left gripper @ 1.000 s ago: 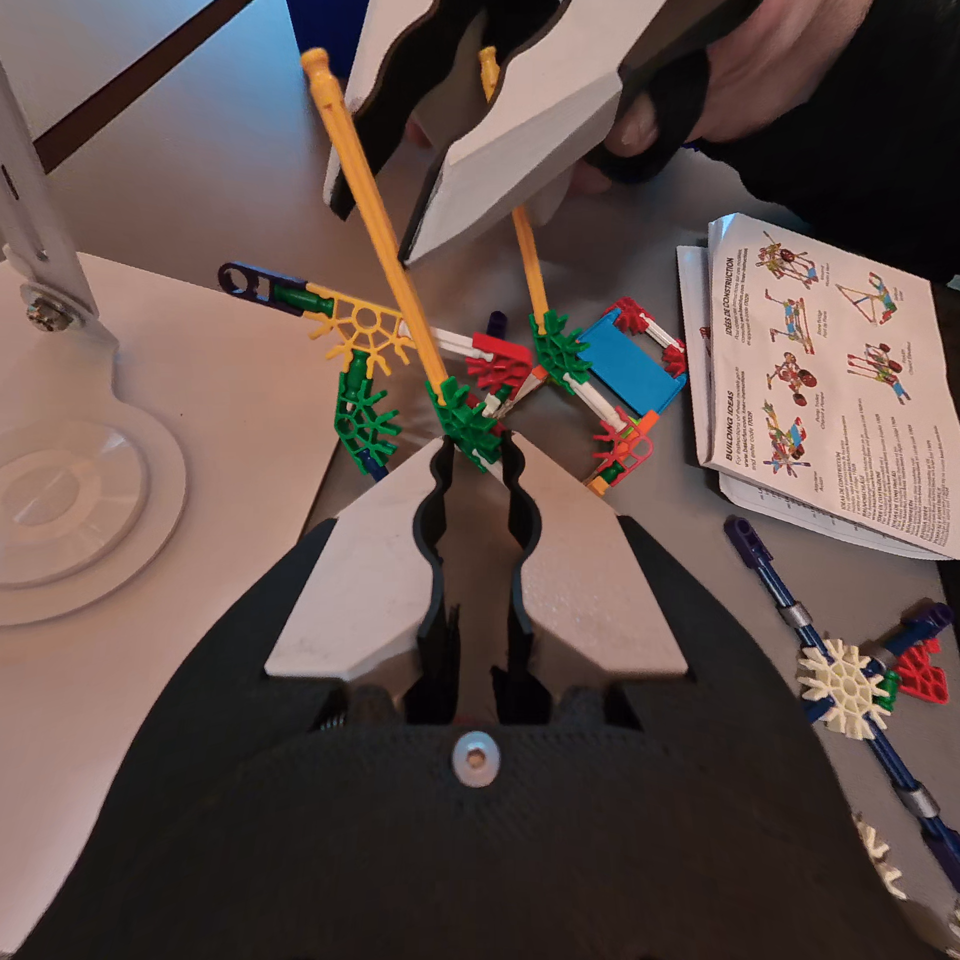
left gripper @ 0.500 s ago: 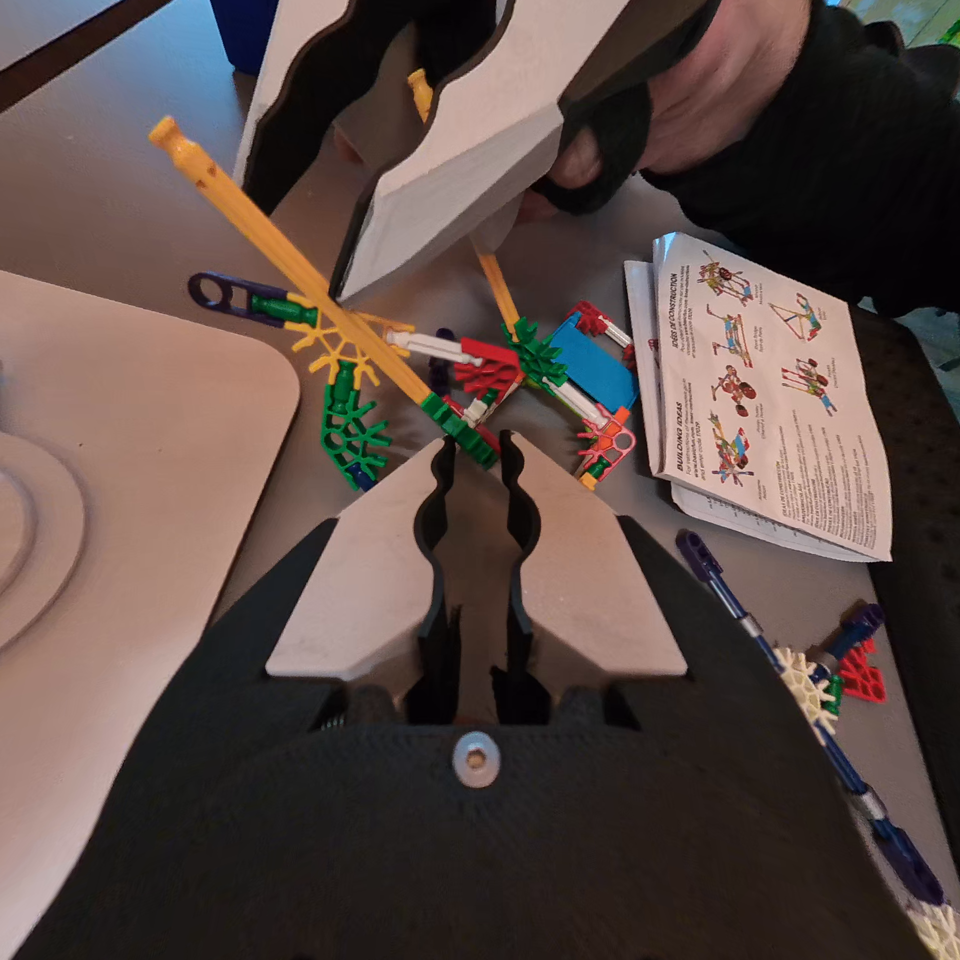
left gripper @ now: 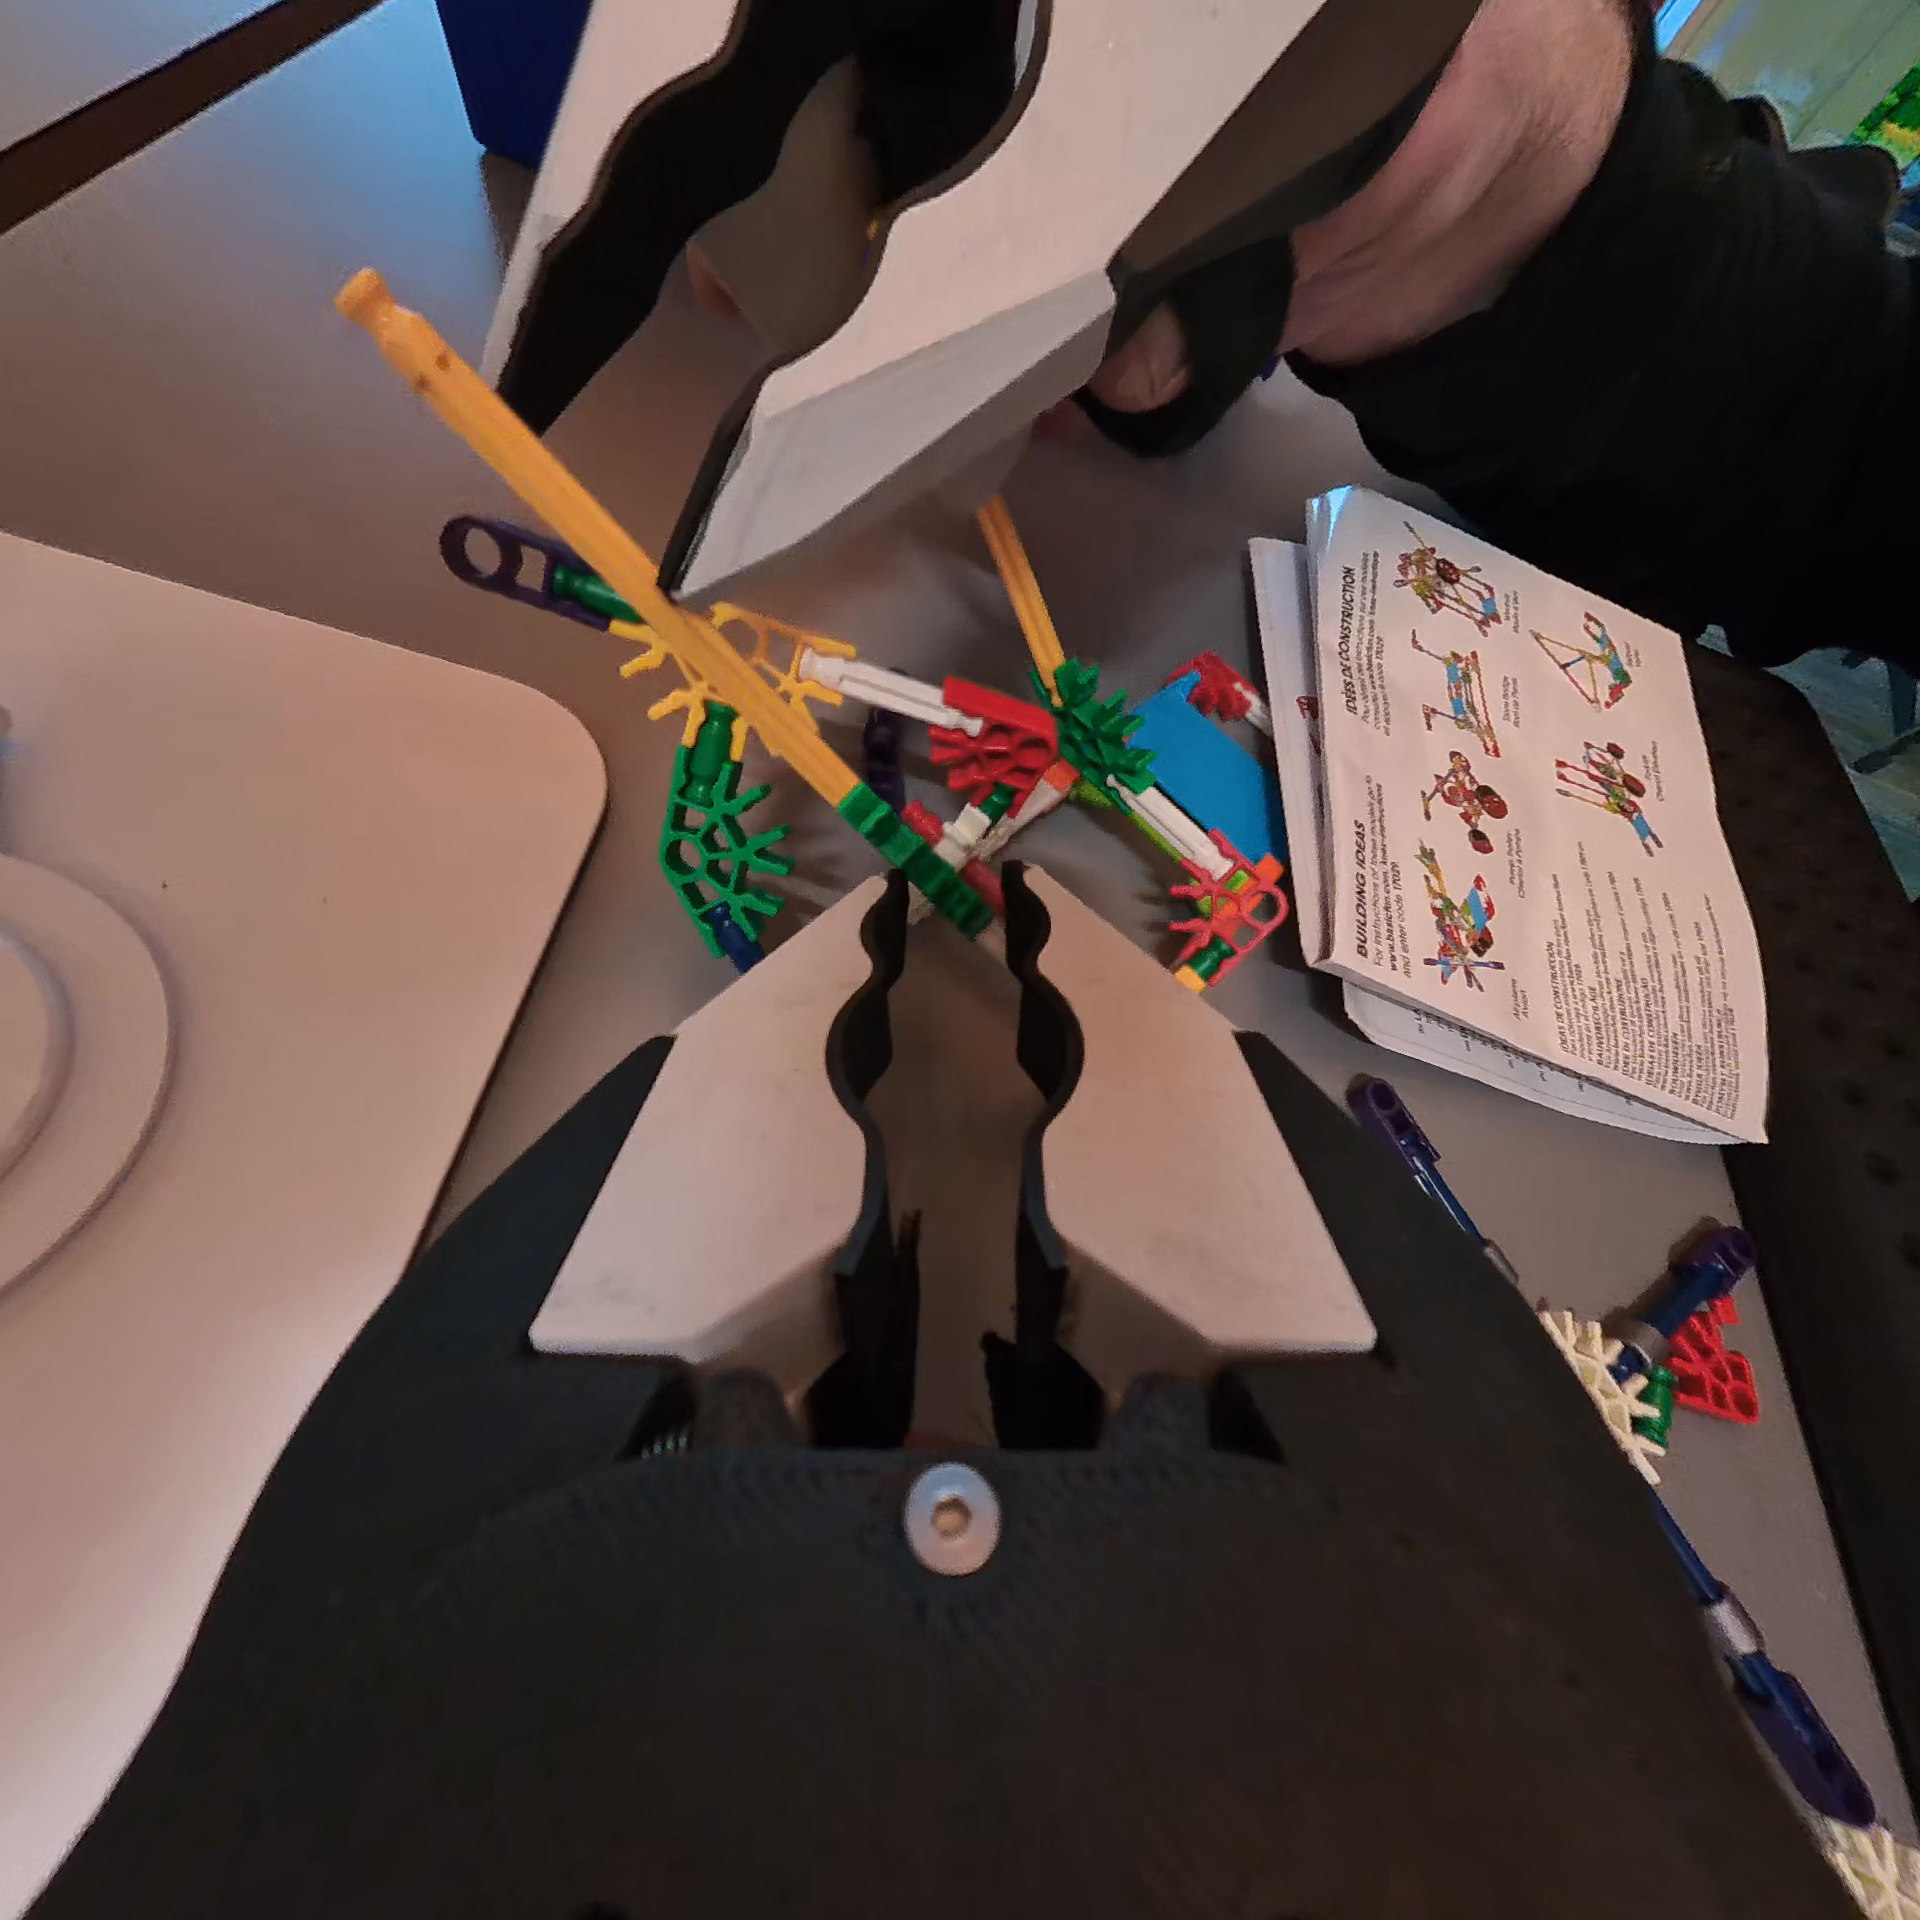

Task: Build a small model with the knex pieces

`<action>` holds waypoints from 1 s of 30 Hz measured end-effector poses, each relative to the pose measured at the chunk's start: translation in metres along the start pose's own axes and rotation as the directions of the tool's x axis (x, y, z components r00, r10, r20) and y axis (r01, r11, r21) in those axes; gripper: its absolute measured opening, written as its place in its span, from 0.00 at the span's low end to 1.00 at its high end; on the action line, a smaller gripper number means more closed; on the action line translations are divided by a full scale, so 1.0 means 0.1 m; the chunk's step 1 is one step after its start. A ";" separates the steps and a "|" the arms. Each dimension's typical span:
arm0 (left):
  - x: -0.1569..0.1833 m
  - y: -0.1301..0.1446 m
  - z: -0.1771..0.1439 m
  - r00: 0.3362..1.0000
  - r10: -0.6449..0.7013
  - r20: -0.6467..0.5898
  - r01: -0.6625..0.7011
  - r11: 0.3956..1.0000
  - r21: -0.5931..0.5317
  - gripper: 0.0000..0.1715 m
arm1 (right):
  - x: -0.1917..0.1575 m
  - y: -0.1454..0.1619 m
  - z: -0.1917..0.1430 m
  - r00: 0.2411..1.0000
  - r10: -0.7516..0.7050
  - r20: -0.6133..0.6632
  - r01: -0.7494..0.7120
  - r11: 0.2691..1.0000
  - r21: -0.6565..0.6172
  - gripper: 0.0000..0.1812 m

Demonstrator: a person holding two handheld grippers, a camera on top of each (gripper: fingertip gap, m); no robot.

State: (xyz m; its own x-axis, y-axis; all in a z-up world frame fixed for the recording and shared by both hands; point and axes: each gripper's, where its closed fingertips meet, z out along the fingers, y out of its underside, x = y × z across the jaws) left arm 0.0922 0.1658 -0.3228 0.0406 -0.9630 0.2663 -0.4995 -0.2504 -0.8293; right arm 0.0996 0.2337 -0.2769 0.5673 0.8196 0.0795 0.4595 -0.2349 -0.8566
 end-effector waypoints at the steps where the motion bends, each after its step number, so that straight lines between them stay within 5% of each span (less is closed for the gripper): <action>1: -0.01 -0.01 -0.02 1.000 0.002 0.001 -0.002 1.000 0.001 0.10 | 0.01 0.00 -0.01 1.000 0.004 -0.002 -0.004 1.000 0.002 0.14; 18: -0.23 0.04 -0.25 0.996 0.020 0.084 -0.018 1.000 -0.025 0.05 | 0.01 0.00 -0.48 0.991 -0.032 0.130 0.043 0.995 -0.086 0.18; 30: -0.28 0.04 -0.33 0.989 0.063 0.133 -0.057 0.997 -0.049 0.10 | 0.00 0.24 -0.32 0.990 -0.104 0.093 0.120 0.973 -0.196 0.19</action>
State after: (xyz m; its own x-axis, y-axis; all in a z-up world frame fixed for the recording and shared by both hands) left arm 0.0603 0.1955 -0.3173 0.1242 -0.9815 0.1458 -0.5426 -0.1902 -0.8182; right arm 0.1323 0.2115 -0.2812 0.4507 0.8846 0.1201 0.6491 -0.2324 -0.7244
